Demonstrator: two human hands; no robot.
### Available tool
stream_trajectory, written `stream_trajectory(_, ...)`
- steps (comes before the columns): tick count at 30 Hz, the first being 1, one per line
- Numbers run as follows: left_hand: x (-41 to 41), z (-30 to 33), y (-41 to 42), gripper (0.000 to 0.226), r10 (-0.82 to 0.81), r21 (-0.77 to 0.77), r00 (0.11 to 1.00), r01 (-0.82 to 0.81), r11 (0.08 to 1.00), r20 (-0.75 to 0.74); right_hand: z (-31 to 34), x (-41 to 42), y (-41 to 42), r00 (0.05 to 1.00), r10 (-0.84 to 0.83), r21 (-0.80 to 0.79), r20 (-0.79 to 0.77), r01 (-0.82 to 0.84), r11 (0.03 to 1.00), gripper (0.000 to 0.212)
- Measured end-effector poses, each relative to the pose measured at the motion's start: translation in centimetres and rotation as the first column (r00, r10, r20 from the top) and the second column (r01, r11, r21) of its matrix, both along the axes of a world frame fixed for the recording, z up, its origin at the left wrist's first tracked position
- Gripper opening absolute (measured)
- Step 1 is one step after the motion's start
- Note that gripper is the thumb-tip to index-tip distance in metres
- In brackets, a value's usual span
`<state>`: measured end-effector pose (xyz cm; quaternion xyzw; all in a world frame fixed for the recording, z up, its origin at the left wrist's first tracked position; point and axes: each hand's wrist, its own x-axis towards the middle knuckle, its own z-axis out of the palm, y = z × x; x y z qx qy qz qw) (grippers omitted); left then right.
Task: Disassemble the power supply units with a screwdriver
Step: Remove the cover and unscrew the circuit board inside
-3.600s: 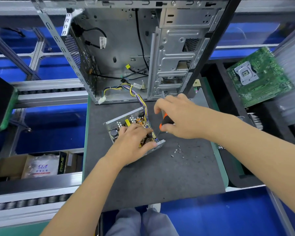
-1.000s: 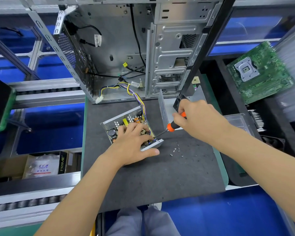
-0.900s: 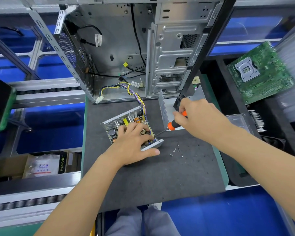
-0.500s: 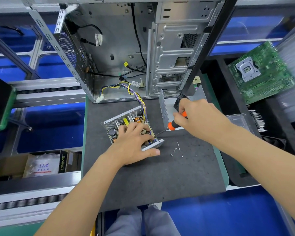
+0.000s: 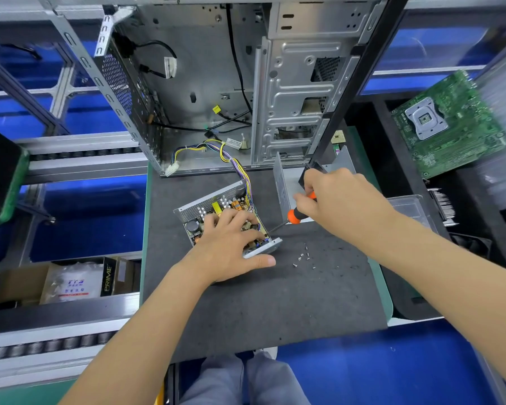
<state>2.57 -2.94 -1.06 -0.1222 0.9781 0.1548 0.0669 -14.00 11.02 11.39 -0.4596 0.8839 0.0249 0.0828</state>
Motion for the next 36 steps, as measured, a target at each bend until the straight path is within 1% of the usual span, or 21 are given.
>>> stream_trajectory(4, 0.0, -0.1, 0.0, 0.087, -0.001, -0.004, 1.0, 0.001, 1.0, -0.006, 0.7, 1.0, -1.4, 0.993, 0.028, 0.046, -0.112, -0.023, 0.999, 0.053)
stream_trajectory(6, 0.1, -0.2, 0.0, 0.089, -0.001, -0.007, 1.0, 0.001, 1.0, -0.015, 0.9, 1.5, -2.2, 0.984, 0.095, 0.055, -0.151, -0.087, 0.995, 0.058)
stream_trajectory(7, 0.1, -0.2, 0.0, 0.089, 0.0, -0.007, 1.0, 0.0, 1.0, -0.021, 1.1, 1.7, -2.6, 0.979, 0.14, 0.045, -0.146, -0.134, 0.99, 0.055)
stream_trajectory(9, 0.1, -0.3, 0.1, 0.087, 0.004, -0.005, 0.999, -0.005, 1.0, -0.036, 1.5, 1.6, -3.2, 0.97, 0.236, -0.002, -0.051, -0.236, 0.972, 0.038)
stream_trajectory(10, 0.1, -0.3, 0.1, 0.086, 0.005, -0.005, 0.999, -0.005, 1.0, -0.04, 1.6, 1.4, -3.4, 0.964, 0.266, -0.028, 0.019, -0.265, 0.964, 0.034)
stream_trajectory(11, 0.1, -0.3, 0.1, 0.087, 0.005, -0.007, 0.999, -0.006, 1.0, -0.042, 1.8, 1.3, -3.5, 0.955, 0.278, -0.051, 0.102, -0.274, 0.96, 0.035)
stream_trajectory(13, 0.1, -0.3, 0.1, 0.089, 0.005, -0.01, 0.999, -0.005, 1.0, -0.041, 2.0, 1.4, -3.5, 0.938, 0.256, -0.09, 0.233, -0.241, 0.966, 0.039)
stream_trajectory(14, 0.2, -0.3, 0.1, 0.09, 0.004, -0.011, 0.999, -0.004, 1.0, -0.035, 2.0, 1.5, -3.3, 0.948, 0.215, -0.077, 0.235, -0.202, 0.976, 0.043)
stream_trajectory(15, 0.1, -0.3, 0.0, 0.091, 0.003, -0.012, 1.0, -0.003, 1.0, -0.024, 1.9, 1.7, -3.1, 0.97, 0.175, -0.031, 0.171, -0.172, 0.985, 0.051)
stream_trajectory(16, 0.1, -0.3, 0.0, 0.092, 0.003, -0.011, 1.0, -0.003, 1.0, -0.013, 2.0, 1.7, -2.9, 0.982, 0.181, 0.039, 0.048, -0.183, 0.982, 0.056)
stream_trajectory(17, 0.1, -0.2, 0.0, 0.093, 0.005, -0.008, 1.0, -0.005, 1.0, -0.008, 2.0, 1.7, -2.9, 0.971, 0.226, 0.131, -0.071, -0.216, 0.968, 0.052)
stream_trajectory(18, 0.1, -0.2, 0.0, 0.093, 0.006, -0.006, 1.0, -0.006, 1.0, -0.008, 2.1, 1.6, -2.9, 0.956, 0.274, 0.165, -0.108, -0.255, 0.953, 0.043)
stream_trajectory(20, 0.1, -0.2, 0.1, 0.092, 0.007, -0.005, 1.0, -0.007, 1.0, -0.012, 2.4, 1.4, -2.8, 0.964, 0.261, 0.089, 0.05, -0.264, 0.96, 0.027)
stream_trajectory(21, 0.1, -0.2, 0.1, 0.092, 0.008, -0.003, 1.0, -0.008, 1.0, -0.013, 2.4, 1.3, -2.7, 0.956, 0.258, 0.054, 0.142, -0.268, 0.962, 0.028)
stream_trajectory(23, 0.1, -0.1, 0.1, 0.093, 0.006, -0.008, 1.0, -0.006, 1.0, -0.005, 2.2, 1.2, -2.6, 0.941, 0.245, 0.025, 0.232, -0.258, 0.966, 0.038)
stream_trajectory(24, 0.1, 0.0, 0.1, 0.094, 0.002, -0.012, 1.0, -0.002, 1.0, 0.003, 2.2, 1.3, -2.5, 0.949, 0.209, 0.028, 0.238, -0.222, 0.975, 0.045)
stream_trajectory(26, 0.0, 0.1, 0.1, 0.093, 0.0, -0.01, 1.0, 0.0, 1.0, 0.011, 2.2, 1.2, -2.6, 0.981, 0.152, 0.147, 0.12, -0.169, 0.975, 0.061)
stream_trajectory(27, 0.1, 0.1, 0.1, 0.092, 0.0, -0.007, 1.0, 0.0, 1.0, 0.01, 2.2, 1.1, -2.7, 0.985, 0.166, 0.215, 0.04, -0.17, 0.962, 0.061)
stream_trajectory(28, 0.1, 0.1, 0.1, 0.09, 0.001, -0.004, 1.0, -0.001, 1.0, 0.008, 2.0, 0.9, -2.7, 0.985, 0.173, 0.23, 0.004, -0.169, 0.958, 0.053)
stream_trajectory(30, 0.1, 0.1, 0.0, 0.088, 0.001, -0.002, 1.0, -0.001, 1.0, 0.011, 1.9, 0.8, -2.6, 0.985, 0.163, 0.165, 0.057, -0.17, 0.972, 0.035)
stream_trajectory(36, 0.0, 0.2, 0.0, 0.091, -0.002, -0.014, 0.999, 0.003, 1.0, 0.033, 1.7, 0.5, -1.2, 0.98, 0.039, 0.046, 0.194, -0.049, 0.998, 0.028)
